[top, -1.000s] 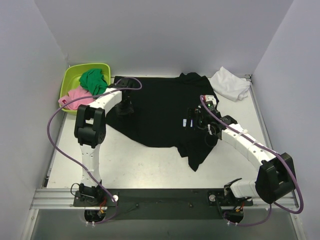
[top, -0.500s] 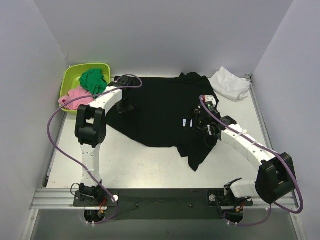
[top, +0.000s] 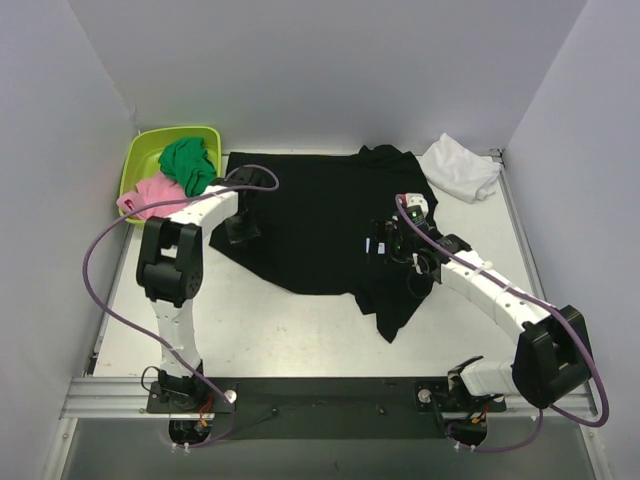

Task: Fold and stack the t-shirts
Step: Flatten out the tshirt

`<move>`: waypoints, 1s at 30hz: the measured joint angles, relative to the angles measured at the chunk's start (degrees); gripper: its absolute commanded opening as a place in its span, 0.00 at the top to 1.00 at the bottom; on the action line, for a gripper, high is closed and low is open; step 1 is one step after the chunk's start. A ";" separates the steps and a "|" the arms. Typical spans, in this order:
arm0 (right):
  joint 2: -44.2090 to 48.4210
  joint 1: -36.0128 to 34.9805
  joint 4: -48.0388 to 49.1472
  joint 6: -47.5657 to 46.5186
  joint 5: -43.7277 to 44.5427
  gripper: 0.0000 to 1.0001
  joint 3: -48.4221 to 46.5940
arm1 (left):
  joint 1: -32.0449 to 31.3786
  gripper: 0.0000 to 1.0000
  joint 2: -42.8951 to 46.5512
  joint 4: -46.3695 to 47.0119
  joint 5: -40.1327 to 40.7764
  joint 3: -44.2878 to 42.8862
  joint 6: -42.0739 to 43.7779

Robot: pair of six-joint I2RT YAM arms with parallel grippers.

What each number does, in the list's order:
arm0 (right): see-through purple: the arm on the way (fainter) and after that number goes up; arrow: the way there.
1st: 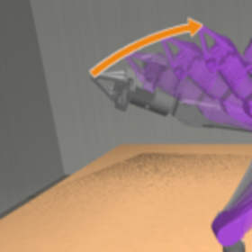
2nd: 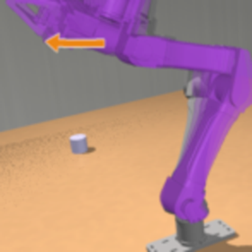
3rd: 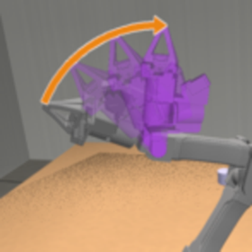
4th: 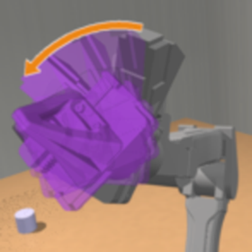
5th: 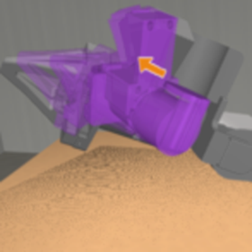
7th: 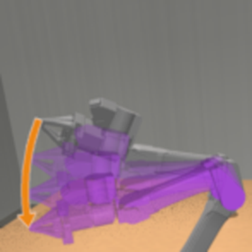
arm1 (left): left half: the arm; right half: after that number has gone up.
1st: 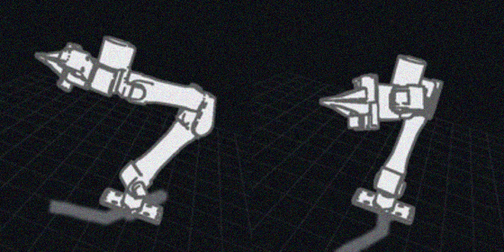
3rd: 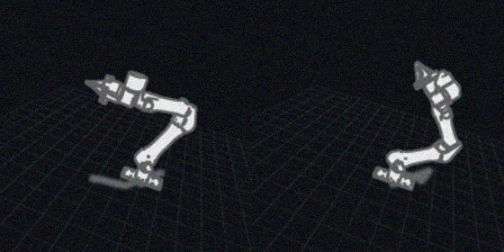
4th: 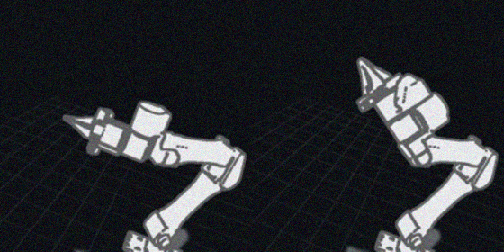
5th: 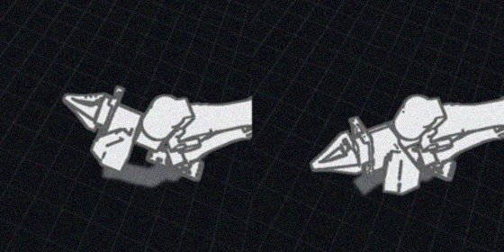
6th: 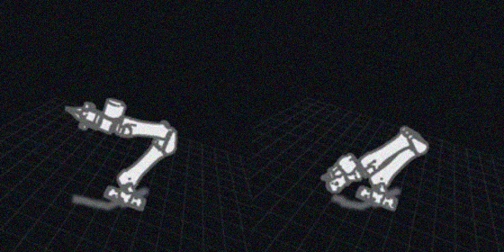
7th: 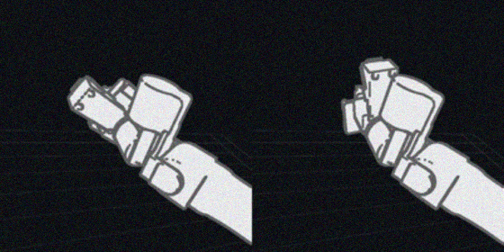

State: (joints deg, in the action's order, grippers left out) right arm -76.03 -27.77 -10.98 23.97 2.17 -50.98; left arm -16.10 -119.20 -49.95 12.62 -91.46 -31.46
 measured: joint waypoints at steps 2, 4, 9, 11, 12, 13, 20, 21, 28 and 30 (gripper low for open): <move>0.46 -0.35 0.02 0.04 0.00 0.01 0.13 | 0.00 1.00 3.13 0.52 0.26 3.82 -0.42; 1.38 -0.87 -0.20 0.17 0.02 0.00 0.48 | 0.00 1.00 6.75 0.79 0.37 7.48 -0.94; 4.79 -3.21 -0.85 0.59 0.42 0.01 1.62 | 0.00 1.00 16.22 1.49 0.46 15.34 -2.25; 6.38 -4.26 -1.16 0.90 0.68 0.01 2.34 | 0.00 1.00 19.58 1.53 0.48 17.88 -2.84; 7.56 -4.92 -1.42 1.27 0.92 0.00 2.89 | 0.00 1.00 21.44 1.84 0.57 19.39 -3.17; 8.39 -5.33 -1.68 1.46 1.09 0.00 3.15 | 0.00 1.00 23.23 1.90 0.59 20.92 -3.63; 14.14 -10.45 -4.31 2.89 4.07 0.01 3.78 | 0.00 0.03 32.87 1.90 0.55 29.77 -6.91; 14.67 -11.10 -4.59 3.06 4.48 0.01 3.82 | 0.00 0.03 33.94 1.75 0.48 30.77 -7.28; 16.20 -15.21 -7.56 4.33 7.74 0.00 3.91 | 0.00 0.03 45.44 1.86 -0.76 37.40 -11.72; 16.26 -15.58 -8.17 4.55 8.44 0.00 4.22 | 0.00 0.02 49.13 1.79 -0.96 38.14 -12.35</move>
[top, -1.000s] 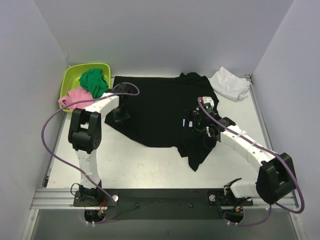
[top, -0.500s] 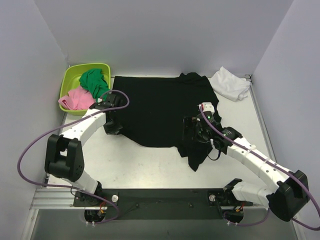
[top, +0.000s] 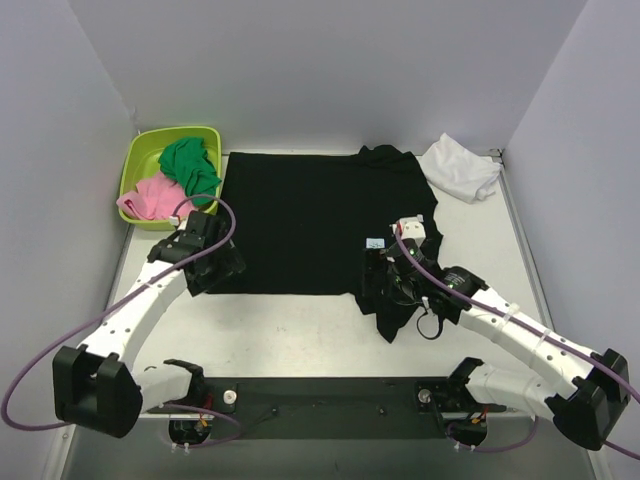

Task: Fold and stack the t-shirts
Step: Flatten out the tshirt

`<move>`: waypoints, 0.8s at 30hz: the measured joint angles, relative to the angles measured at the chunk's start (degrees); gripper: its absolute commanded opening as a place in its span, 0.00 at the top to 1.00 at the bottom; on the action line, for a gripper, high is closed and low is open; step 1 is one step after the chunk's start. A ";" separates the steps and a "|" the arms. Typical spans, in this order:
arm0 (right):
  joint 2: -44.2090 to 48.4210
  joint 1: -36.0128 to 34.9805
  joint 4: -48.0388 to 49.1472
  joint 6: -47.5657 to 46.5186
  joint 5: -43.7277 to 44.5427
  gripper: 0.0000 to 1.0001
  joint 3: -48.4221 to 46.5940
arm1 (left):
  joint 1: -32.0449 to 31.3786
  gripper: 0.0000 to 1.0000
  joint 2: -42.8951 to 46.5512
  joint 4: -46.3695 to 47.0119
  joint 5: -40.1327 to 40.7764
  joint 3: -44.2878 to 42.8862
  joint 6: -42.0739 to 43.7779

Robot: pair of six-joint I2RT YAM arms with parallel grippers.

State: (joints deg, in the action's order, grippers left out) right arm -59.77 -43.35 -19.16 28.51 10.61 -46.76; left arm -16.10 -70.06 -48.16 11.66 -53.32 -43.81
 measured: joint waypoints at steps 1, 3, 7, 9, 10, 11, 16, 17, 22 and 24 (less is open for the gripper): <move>0.04 -0.15 -0.28 0.20 0.55 0.00 0.42 | 0.00 0.02 1.53 0.15 -0.22 0.04 -0.22; 0.07 -0.09 -0.55 0.66 1.03 0.00 1.40 | 0.00 0.03 3.39 0.79 -0.66 -0.09 -0.55; -0.33 0.87 -1.29 2.64 1.01 0.00 4.09 | 0.00 0.03 2.19 2.51 -3.02 -1.88 -0.76; -0.33 1.36 -0.90 3.67 0.96 0.00 5.62 | 0.00 0.03 1.03 4.28 -4.31 -2.38 -0.79; -0.26 1.66 -0.37 4.48 0.92 0.00 6.88 | 0.00 0.03 0.55 5.09 -4.92 -2.51 -0.81; -0.26 1.81 -0.11 4.98 0.83 0.00 7.93 | 0.00 0.03 0.11 5.88 -5.51 -2.60 -0.81; -0.46 2.49 1.55 7.65 0.09 0.00 11.28 | 0.00 0.03 -2.36 9.97 -8.39 -2.82 -0.79; -0.72 2.51 2.45 8.50 -0.28 0.00 11.58 | 0.00 0.03 -3.02 10.82 -9.01 -2.82 -0.81; -3.21 2.51 7.78 11.72 -1.60 0.00 13.79 | 0.00 0.03 -6.67 14.53 -11.69 -2.82 -0.76; -4.76 2.51 9.70 12.90 -2.05 0.00 15.26 | 0.00 0.02 -7.67 15.74 -12.57 -2.82 -0.74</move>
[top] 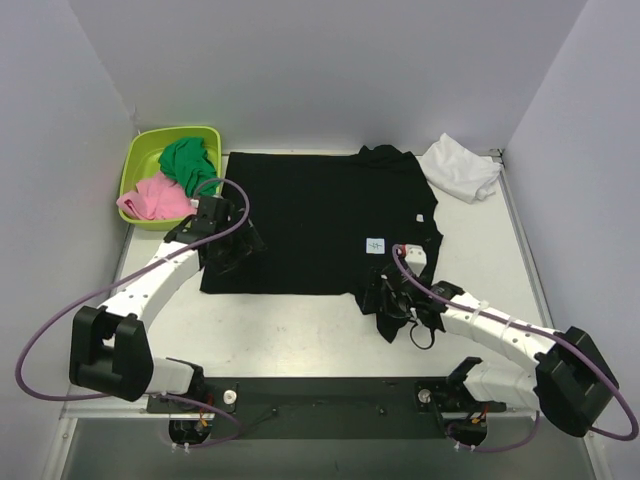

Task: Fold and stack the t-shirts
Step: Flatten out the tshirt

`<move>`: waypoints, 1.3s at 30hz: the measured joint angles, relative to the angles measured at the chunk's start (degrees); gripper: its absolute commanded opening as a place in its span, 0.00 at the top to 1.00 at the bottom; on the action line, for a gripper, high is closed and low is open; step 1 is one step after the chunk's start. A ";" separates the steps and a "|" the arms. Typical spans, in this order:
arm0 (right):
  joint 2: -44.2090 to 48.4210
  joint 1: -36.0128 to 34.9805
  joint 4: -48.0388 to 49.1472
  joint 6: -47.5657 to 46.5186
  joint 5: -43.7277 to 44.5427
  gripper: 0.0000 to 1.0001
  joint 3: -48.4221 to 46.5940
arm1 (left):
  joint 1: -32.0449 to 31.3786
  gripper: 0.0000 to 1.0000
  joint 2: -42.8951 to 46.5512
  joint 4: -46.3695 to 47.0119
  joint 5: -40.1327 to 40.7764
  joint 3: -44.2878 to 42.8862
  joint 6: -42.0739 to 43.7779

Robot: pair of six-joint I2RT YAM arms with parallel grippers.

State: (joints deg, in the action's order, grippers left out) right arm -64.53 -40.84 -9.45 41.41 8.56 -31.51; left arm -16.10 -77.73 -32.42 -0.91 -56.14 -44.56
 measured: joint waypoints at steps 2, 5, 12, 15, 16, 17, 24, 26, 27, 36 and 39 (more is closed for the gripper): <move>-1.44 0.00 1.75 1.18 -0.48 0.00 1.38 | 0.00 0.03 -0.72 0.81 -0.68 0.00 0.02; -2.54 0.00 4.63 3.30 -1.27 0.00 3.87 | 0.00 0.03 -1.60 2.34 -1.60 0.00 0.13; -2.58 0.00 8.85 5.62 -1.38 0.00 5.92 | 0.00 0.03 -2.01 4.20 -2.89 0.15 0.22; -1.92 -0.02 10.08 6.14 -1.14 0.00 6.73 | 0.00 0.03 -2.01 4.57 -3.15 0.20 0.24; -1.57 -0.04 10.14 6.27 -0.96 0.00 6.99 | 0.00 0.03 -2.01 4.70 -3.30 0.20 0.24; -1.27 -0.13 10.10 6.38 -0.74 0.00 7.17 | 0.00 0.03 -2.01 4.87 -3.45 0.20 0.24; 2.40 -0.87 2.84 6.60 1.99 0.00 7.76 | 0.00 0.03 -2.01 6.03 -4.00 0.48 0.22; 4.35 -0.96 -0.42 6.62 2.45 0.00 8.15 | 0.00 0.02 -2.01 6.38 -4.13 0.72 0.20; 4.92 -1.25 -1.60 6.69 2.73 0.00 8.15 | 0.00 0.03 -2.01 6.54 -4.15 0.90 0.20; 6.99 -8.48 -10.12 6.38 6.60 0.00 0.83 | -0.07 0.03 -2.01 7.02 -4.42 2.27 0.17; 4.26 -11.47 -10.43 5.84 7.13 0.00 -5.40 | -0.11 0.03 -2.01 7.17 -4.57 2.29 0.17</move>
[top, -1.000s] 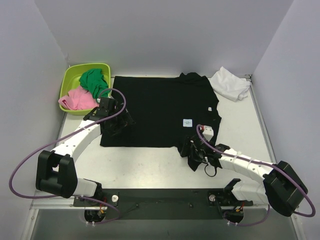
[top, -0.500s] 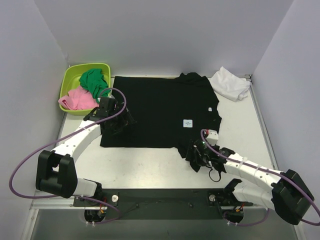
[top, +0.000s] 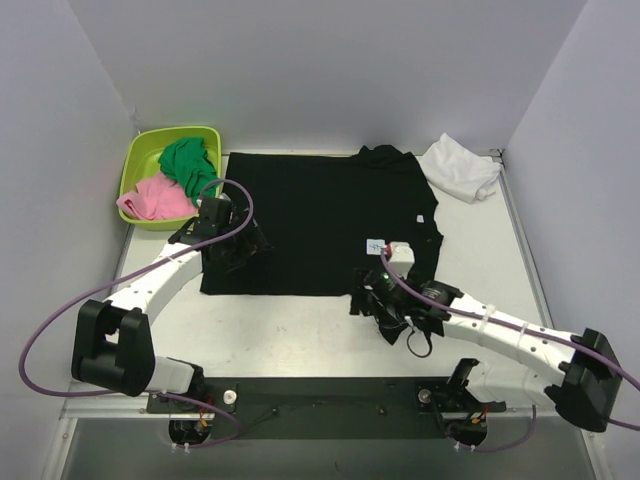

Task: Fold and stack the t-shirts
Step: Flatten out the tshirt

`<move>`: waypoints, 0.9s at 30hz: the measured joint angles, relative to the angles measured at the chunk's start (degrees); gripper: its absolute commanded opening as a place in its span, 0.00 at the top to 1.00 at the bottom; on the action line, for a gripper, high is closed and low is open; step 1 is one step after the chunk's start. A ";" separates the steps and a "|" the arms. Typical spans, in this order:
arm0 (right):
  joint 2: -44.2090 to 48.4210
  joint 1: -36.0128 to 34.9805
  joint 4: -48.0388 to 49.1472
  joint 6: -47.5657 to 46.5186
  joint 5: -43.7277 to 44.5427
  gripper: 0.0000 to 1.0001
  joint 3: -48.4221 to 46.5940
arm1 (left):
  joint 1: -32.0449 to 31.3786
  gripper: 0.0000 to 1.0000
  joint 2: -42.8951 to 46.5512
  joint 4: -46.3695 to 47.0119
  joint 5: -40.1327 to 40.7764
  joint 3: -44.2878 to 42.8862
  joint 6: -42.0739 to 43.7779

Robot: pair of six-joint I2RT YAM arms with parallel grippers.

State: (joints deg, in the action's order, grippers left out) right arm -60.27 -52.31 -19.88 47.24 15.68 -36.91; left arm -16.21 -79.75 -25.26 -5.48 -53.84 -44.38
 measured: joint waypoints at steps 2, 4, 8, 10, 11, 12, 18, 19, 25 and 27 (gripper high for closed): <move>-4.17 -2.27 0.28 -0.59 0.39 0.00 -5.07 | 0.00 0.03 0.00 0.07 -0.04 0.00 0.02; -7.76 -3.67 0.63 -0.90 0.44 0.00 -8.26 | 0.00 0.03 0.00 0.09 -0.13 0.00 0.02; -15.12 -5.60 1.97 -1.46 0.35 0.00 -12.74 | 0.00 0.02 0.04 0.07 -0.42 0.00 0.07; -18.12 -5.88 2.82 -1.73 0.26 0.00 -13.66 | 0.02 0.03 0.20 0.02 -0.46 0.00 0.17; -19.32 -5.92 3.06 -1.88 0.15 0.00 -13.97 | 0.02 0.03 0.28 0.00 -0.46 0.00 0.28; -20.39 -5.92 3.43 -2.03 0.07 0.00 -14.10 | 0.04 0.02 0.44 0.00 -0.48 0.00 0.39; -24.98 -5.92 4.50 -2.62 -0.35 0.00 -15.34 | 0.48 0.03 1.31 -0.22 -0.63 0.00 1.22; -25.53 -5.92 4.74 -2.71 -0.46 0.00 -15.61 | 0.59 0.02 1.38 -0.22 -0.63 0.00 1.33; -27.85 -5.88 6.38 -2.73 -0.98 0.00 -16.00 | 1.40 0.03 1.42 -0.24 -0.87 0.00 1.64; -28.13 -5.84 6.78 -2.73 -1.01 0.00 -15.98 | 1.75 0.02 1.42 -0.24 -0.98 0.00 1.73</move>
State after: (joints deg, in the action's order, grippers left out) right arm -88.40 -58.15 -13.10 44.51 14.68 -52.88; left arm -14.46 -78.32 -25.50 -6.46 -53.84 -42.65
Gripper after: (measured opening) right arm 0.999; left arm 0.975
